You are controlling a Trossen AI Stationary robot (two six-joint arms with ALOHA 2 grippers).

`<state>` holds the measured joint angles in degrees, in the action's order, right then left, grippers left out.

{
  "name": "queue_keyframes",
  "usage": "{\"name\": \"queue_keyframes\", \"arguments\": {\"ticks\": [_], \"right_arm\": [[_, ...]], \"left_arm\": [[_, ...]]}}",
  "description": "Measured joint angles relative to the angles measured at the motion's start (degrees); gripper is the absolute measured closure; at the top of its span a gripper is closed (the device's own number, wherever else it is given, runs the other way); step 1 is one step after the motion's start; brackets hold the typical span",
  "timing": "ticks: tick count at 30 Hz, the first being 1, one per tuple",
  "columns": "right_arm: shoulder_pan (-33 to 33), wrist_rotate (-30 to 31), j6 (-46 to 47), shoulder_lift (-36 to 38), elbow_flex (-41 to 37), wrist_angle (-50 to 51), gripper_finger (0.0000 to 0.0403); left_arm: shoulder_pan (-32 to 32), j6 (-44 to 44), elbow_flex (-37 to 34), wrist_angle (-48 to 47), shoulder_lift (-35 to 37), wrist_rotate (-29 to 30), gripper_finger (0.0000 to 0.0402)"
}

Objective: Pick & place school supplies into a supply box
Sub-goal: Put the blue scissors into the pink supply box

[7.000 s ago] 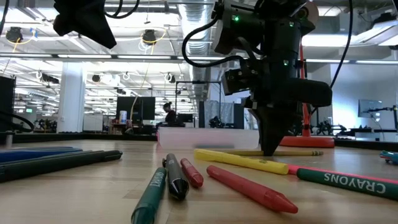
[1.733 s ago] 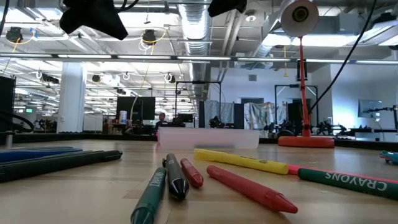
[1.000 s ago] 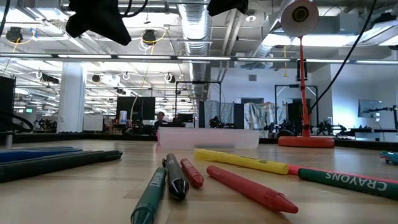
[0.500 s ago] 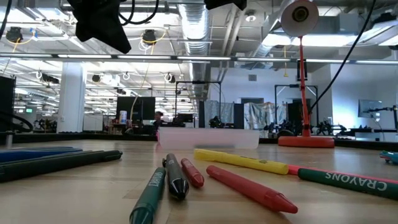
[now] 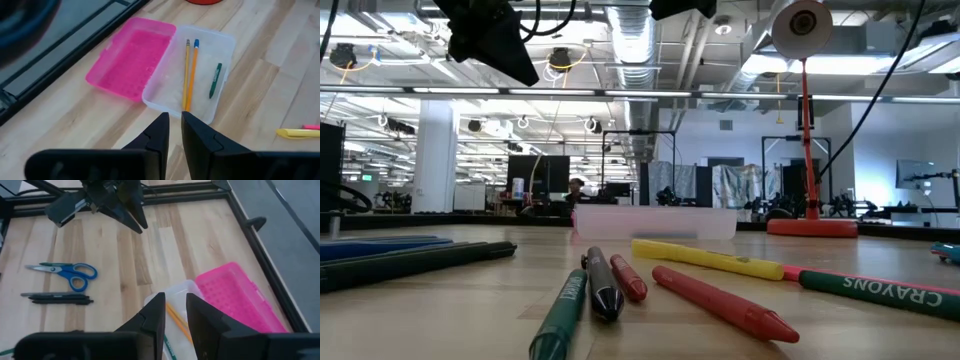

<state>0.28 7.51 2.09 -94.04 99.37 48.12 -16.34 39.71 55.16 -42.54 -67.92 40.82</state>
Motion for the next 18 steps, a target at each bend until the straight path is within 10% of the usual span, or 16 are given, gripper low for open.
{"name": "queue_keyframes", "arguments": {"ticks": [18], "right_arm": [[-0.41,-0.06,-0.59,0.00,0.00,0.07,0.0332]], "left_arm": [[0.00,0.01,0.00,0.00,0.00,0.35,0.0356]]}}
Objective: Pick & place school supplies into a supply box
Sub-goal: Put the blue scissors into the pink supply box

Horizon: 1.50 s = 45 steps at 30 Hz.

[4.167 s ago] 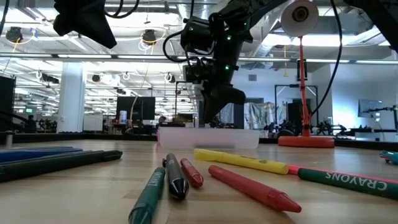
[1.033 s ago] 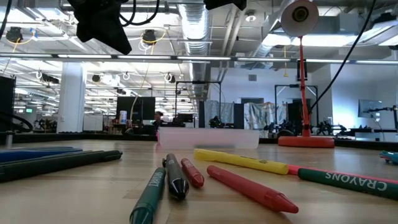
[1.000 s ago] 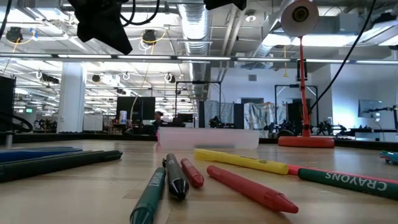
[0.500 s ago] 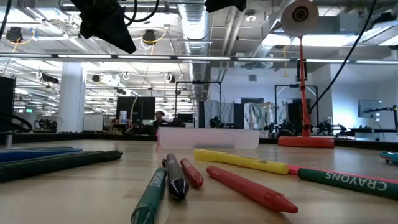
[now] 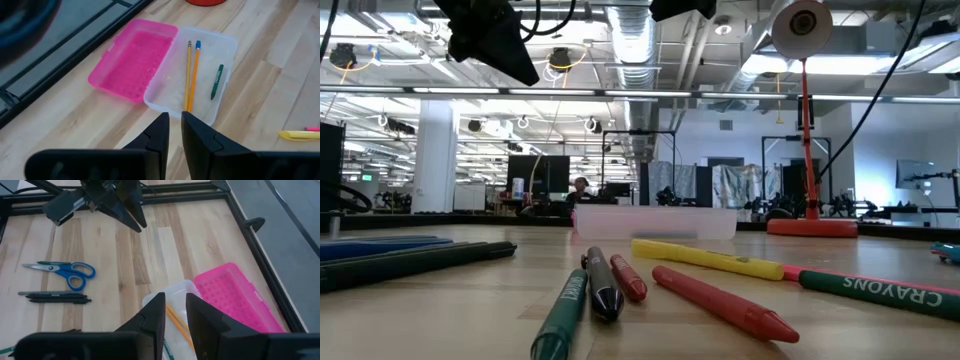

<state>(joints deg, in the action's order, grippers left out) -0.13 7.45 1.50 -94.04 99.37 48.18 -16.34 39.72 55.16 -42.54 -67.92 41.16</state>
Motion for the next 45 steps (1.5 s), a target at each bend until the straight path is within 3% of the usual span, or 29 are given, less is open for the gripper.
{"name": "queue_keyframes", "arguments": {"ticks": [20,22,28,37,43,45], "right_arm": [[1.35,-0.21,1.52,-0.01,0.00,0.32,0.0332],[1.54,-0.21,1.54,-0.02,0.00,1.30,0.0332],[2.93,-1.50,2.58,-0.02,0.00,8.98,0.0332],[5.34,-2.86,3.10,-0.02,0.00,12.59,0.0332],[6.52,-3.00,3.10,-0.02,0.00,12.70,0.0332],[6.78,-2.99,3.12,-0.02,0.00,12.73,0.0332]], "left_arm": [[-0.02,1.55,-0.04,-0.01,0.00,-1.69,0.0356],[-0.01,1.69,-0.04,0.00,0.01,-3.68,0.0356],[-0.70,2.48,-0.04,-0.03,-0.19,-18.28,0.0356],[-5.88,4.71,-0.09,-0.13,-0.86,-24.21,0.0356],[-7.58,9.02,-0.04,0.10,-2.00,-24.84,0.0356],[-7.73,10.16,-0.06,-0.09,-2.87,-27.80,0.0356]]}}
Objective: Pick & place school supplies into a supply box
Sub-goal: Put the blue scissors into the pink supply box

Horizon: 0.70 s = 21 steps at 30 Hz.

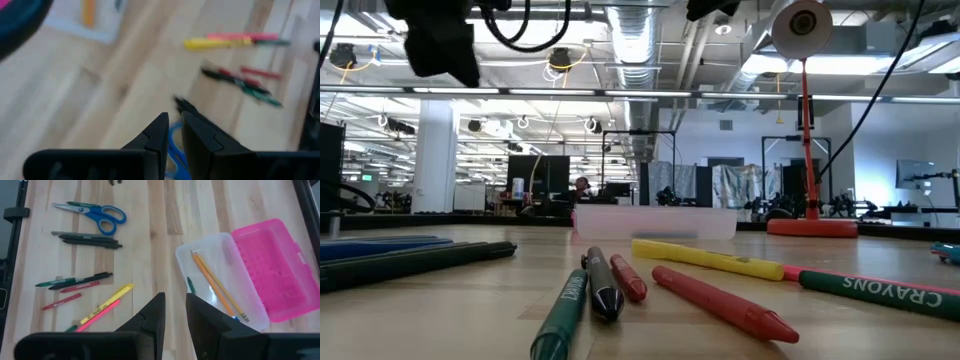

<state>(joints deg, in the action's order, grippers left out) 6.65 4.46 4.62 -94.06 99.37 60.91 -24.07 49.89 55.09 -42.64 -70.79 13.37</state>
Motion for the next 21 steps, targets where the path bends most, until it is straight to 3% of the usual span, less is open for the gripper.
{"name": "queue_keyframes", "arguments": {"ticks": [3,6,15,21], "right_arm": [[0.64,-0.01,0.04,0.00,0.00,1.16,0.0332],[1.30,-0.01,0.52,0.00,0.00,3.85,0.0332],[2.36,1.65,7.43,0.00,0.00,14.92,0.0332],[3.69,3.21,7.05,0.00,0.00,16.62,0.0332]], "left_arm": [[-0.10,0.28,0.02,0.20,-1.77,-5.51,0.0356],[-0.85,0.70,0.02,0.27,-3.60,-7.14,0.0356],[-2.50,1.80,0.02,1.14,-7.23,-5.78,0.0356],[-2.96,1.78,0.02,2.58,-7.17,0.61,0.0356]]}}
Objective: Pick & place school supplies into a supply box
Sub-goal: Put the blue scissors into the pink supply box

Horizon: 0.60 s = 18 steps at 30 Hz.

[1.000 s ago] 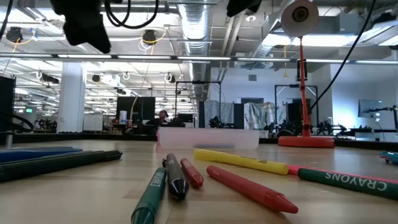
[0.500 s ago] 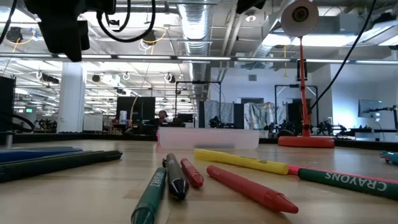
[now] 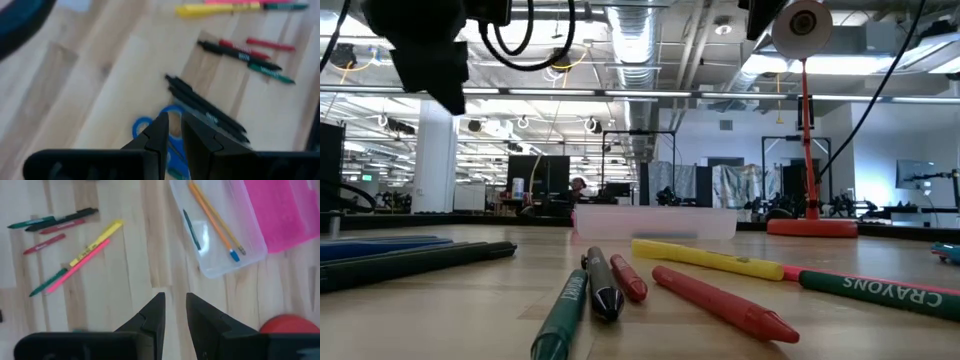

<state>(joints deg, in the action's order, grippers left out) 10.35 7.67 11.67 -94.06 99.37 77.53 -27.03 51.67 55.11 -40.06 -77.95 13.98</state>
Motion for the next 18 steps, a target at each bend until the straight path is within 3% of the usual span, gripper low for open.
{"name": "queue_keyframes", "arguments": {"ticks": [10,15,18], "right_arm": [[2.25,-0.18,-14.63,4.26,-0.04,-14.59,0.0334],[-0.58,0.17,-14.56,10.48,-0.70,-14.98,0.0353],[-1.99,0.17,-13.47,16.63,-4.98,-17.52,0.0372]], "left_arm": [[-0.21,-5.45,0.40,5.48,0.01,10.71,0.0356],[-0.10,-8.93,0.66,9.89,0.04,11.60,0.0356],[-0.10,-8.85,0.66,10.20,0.07,12.06,0.0356]]}}
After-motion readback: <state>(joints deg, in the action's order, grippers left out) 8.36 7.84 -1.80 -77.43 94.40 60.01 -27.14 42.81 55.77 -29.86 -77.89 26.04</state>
